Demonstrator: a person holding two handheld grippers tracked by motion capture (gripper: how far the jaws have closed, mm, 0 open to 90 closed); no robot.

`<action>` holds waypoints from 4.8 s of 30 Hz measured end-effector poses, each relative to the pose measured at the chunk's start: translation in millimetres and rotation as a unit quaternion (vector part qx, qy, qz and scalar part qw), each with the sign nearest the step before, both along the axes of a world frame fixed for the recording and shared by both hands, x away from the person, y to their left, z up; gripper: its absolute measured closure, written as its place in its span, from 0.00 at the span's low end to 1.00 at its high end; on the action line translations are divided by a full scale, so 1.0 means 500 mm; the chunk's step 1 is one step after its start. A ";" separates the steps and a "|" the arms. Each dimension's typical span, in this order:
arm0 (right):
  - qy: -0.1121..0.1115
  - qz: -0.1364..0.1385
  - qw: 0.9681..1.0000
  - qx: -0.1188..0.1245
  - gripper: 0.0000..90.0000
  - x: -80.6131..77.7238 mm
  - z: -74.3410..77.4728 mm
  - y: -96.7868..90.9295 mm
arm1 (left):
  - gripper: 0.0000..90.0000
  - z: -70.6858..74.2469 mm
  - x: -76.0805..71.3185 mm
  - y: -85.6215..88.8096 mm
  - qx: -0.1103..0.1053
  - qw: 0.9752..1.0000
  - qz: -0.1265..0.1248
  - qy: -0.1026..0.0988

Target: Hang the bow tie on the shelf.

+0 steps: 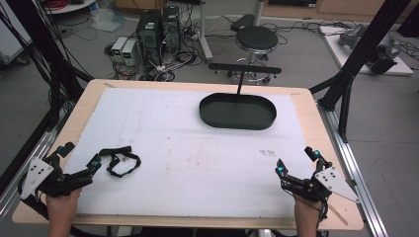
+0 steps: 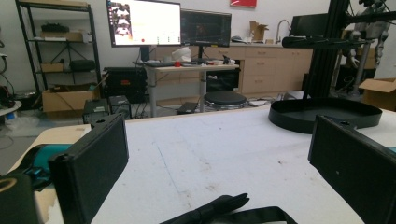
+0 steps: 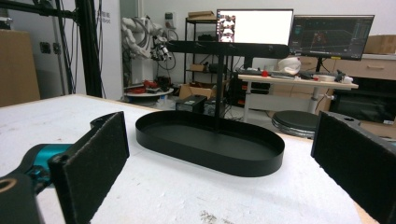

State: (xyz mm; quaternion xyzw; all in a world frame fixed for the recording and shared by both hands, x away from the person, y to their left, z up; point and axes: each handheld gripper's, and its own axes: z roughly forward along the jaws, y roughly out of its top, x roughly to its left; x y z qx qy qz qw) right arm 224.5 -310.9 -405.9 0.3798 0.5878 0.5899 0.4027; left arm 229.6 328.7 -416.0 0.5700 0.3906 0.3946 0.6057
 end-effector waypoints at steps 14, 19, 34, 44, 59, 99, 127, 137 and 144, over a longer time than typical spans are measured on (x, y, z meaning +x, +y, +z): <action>0.000 0.009 1.000 0.004 0.04 -0.004 0.000 -0.002 | 0.06 0.017 0.009 0.004 0.016 0.998 -0.037 0.043; -0.002 0.007 1.000 0.005 0.04 -0.005 0.000 -0.007 | 0.10 0.024 0.015 0.004 0.041 0.995 -0.043 0.078; -0.003 0.007 1.000 0.009 0.04 -0.008 0.003 -0.015 | 0.23 0.049 0.056 -0.053 0.171 0.965 -0.088 0.178; 0.001 0.009 1.000 0.006 0.04 -0.006 0.001 -0.010 | 0.31 0.034 0.052 -0.095 0.231 0.932 -0.177 0.218; -0.002 0.013 1.000 0.009 0.04 -0.006 0.001 -0.010 | 0.63 -0.010 0.067 -0.133 0.304 0.894 -0.184 0.272; -0.006 0.020 1.000 0.006 0.04 -0.007 0.009 -0.003 | 0.97 0.084 0.096 -0.167 0.152 0.931 -0.268 0.196; -0.005 0.020 1.000 0.016 0.04 -0.002 0.006 -0.013 | 0.97 0.267 0.239 -0.382 0.119 0.933 -0.337 0.043; -0.005 0.017 1.000 0.022 0.04 -0.001 0.003 -0.021 | 0.97 0.288 0.308 -0.447 0.086 0.935 -0.344 0.014; 0.000 0.012 1.000 0.028 0.04 0.000 -0.001 -0.029 | 0.97 0.295 0.364 -0.485 0.079 0.933 -0.352 0.017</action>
